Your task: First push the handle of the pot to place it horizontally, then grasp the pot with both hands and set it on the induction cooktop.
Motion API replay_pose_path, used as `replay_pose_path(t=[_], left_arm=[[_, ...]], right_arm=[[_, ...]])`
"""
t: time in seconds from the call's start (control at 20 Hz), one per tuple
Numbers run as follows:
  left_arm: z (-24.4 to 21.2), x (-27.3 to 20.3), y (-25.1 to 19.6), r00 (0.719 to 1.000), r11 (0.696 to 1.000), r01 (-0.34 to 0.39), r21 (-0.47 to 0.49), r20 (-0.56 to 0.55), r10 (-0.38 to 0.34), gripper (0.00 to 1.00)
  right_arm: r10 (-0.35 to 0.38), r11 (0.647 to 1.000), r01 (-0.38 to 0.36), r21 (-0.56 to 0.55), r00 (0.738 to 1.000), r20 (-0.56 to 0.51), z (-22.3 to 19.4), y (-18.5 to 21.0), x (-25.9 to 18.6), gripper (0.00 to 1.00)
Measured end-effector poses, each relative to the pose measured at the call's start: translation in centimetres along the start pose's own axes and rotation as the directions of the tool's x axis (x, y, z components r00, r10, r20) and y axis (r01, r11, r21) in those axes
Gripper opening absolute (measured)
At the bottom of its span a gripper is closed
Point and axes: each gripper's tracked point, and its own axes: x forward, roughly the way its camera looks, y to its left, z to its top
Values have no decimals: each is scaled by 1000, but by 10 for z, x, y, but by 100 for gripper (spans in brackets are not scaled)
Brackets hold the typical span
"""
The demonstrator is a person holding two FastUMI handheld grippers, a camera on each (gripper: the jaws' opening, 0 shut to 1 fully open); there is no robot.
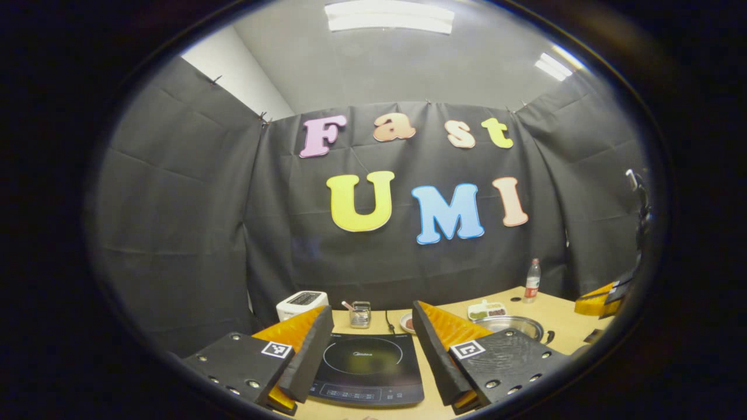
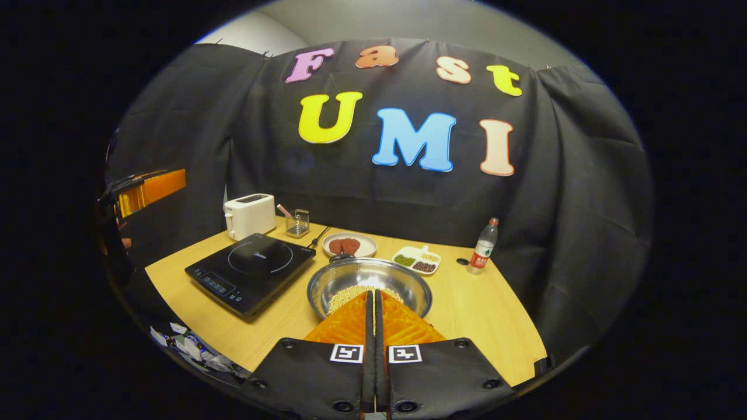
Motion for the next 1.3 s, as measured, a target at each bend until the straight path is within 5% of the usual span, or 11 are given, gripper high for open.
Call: replay_pose_path(t=[0.45,0.85,1.3], left_arm=[[-9,1,9,1000,1000,-18,7,-12,18,82],[-15,33,-9,998,998,-61,26,-32,61,80],[-29,63,-38,993,995,-87,55,-71,91,80]], right_arm=[[100,993,-112,-34,966,-237,-62,15,28,2],[169,977,-207,-43,889,-426,-108,2,62,0],[178,977,-212,-1,822,-541,-136,-31,95,2]])
